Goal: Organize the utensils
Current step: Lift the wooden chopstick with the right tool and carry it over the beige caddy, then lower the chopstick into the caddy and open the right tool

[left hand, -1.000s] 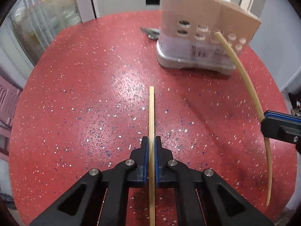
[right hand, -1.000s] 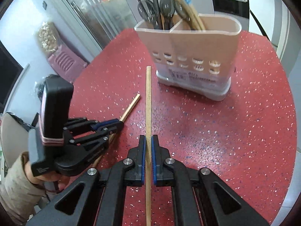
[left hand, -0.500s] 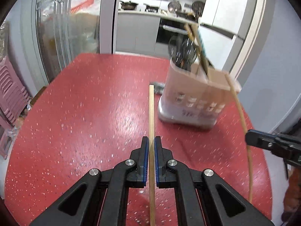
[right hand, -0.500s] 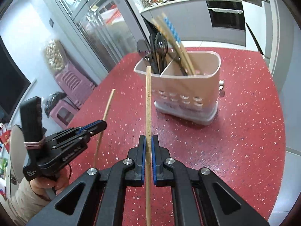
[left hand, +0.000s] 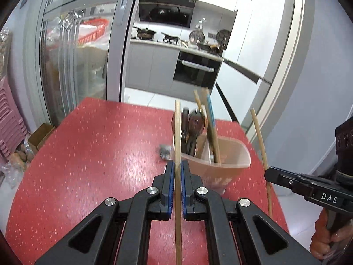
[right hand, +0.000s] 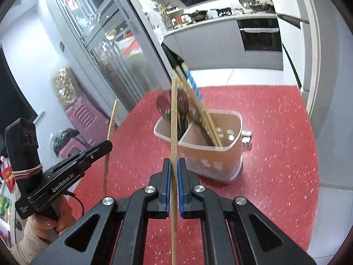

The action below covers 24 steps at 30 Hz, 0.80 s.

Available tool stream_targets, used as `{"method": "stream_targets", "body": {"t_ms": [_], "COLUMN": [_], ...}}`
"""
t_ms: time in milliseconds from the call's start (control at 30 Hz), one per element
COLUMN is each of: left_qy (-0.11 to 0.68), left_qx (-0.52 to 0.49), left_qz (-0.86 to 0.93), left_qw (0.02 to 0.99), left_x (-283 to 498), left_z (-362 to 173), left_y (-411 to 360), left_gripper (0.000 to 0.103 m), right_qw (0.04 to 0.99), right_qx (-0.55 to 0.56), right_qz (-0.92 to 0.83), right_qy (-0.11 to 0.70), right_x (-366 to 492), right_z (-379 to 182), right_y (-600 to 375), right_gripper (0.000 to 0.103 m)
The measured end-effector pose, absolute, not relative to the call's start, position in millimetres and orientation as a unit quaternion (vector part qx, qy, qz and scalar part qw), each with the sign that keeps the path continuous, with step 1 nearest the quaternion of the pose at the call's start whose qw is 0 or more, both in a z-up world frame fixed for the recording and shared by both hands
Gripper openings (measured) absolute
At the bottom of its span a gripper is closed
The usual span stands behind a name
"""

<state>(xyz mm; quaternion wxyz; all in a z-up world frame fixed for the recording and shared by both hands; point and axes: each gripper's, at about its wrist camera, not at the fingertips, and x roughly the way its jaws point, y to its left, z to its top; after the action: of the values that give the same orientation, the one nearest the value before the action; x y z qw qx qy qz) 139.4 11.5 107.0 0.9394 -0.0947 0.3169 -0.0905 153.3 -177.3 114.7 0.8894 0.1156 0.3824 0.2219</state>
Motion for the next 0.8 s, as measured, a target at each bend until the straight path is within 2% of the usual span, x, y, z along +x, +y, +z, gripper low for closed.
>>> {"method": "stream_targets", "body": {"t_ms": [433,800], "left_qy": [0.263,0.225], "left_qx": [-0.126,-0.141], "left_qz": [-0.08,-0.077], "left_qw": [0.953,0.961], "left_x": [182.3,224.7], "left_z": [141.8,145.2], "left_y": [6.1,-11.0], "left_gripper": [0.031,0.031], "right_qw": [0.921,0.945], "right_qx": [0.119,0.106], "right_qz": [0.195,0.172], "right_qy": [0.317,0.259], "right_x": [186.8,223.7], "right_z": [153.2,164.6], "right_y": [-189.7,-189.8], "right_gripper": [0.006,0.006]}}
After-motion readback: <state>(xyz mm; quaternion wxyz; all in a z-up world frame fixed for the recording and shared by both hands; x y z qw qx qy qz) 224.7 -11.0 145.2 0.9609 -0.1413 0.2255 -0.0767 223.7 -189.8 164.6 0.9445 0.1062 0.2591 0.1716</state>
